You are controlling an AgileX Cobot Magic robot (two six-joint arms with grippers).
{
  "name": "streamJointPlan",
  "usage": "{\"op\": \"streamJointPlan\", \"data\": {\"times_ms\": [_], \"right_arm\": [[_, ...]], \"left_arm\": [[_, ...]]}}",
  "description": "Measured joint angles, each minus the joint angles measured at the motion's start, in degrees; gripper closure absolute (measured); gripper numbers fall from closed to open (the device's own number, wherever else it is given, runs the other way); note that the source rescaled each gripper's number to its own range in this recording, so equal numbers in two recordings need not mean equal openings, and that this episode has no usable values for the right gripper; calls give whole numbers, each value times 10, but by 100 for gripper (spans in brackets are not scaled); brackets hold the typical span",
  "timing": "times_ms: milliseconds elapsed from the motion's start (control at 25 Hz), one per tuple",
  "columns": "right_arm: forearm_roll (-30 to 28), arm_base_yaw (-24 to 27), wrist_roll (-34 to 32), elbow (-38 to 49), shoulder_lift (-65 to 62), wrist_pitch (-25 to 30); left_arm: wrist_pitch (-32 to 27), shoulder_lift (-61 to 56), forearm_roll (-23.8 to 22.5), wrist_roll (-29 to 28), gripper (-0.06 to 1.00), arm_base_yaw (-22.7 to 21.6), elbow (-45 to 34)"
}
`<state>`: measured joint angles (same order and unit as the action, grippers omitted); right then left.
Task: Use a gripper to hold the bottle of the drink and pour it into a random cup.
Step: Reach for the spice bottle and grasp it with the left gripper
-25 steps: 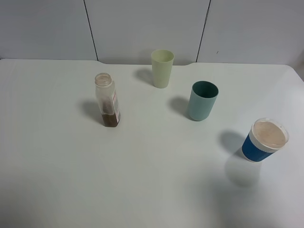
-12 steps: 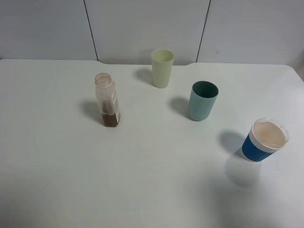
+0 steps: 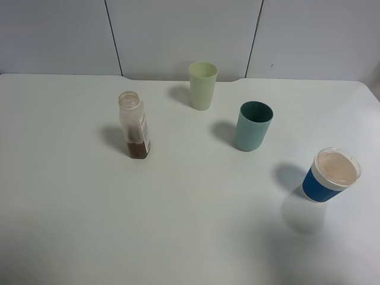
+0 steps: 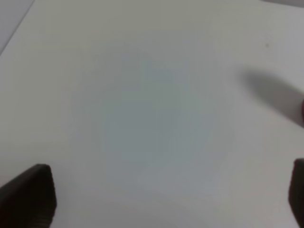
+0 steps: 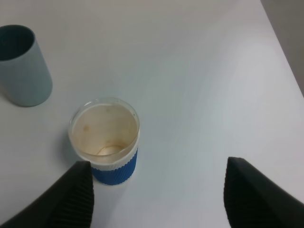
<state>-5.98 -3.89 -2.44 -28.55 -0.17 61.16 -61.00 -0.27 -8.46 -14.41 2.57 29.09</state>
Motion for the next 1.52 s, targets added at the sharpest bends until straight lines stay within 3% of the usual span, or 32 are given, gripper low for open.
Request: {"op": "streamJointPlan", "data": {"times_ms": [1520], "right_arm": [[0,0,0,0,0,0]], "left_arm": [[0,0,-2,0,-6,0,0]]}}
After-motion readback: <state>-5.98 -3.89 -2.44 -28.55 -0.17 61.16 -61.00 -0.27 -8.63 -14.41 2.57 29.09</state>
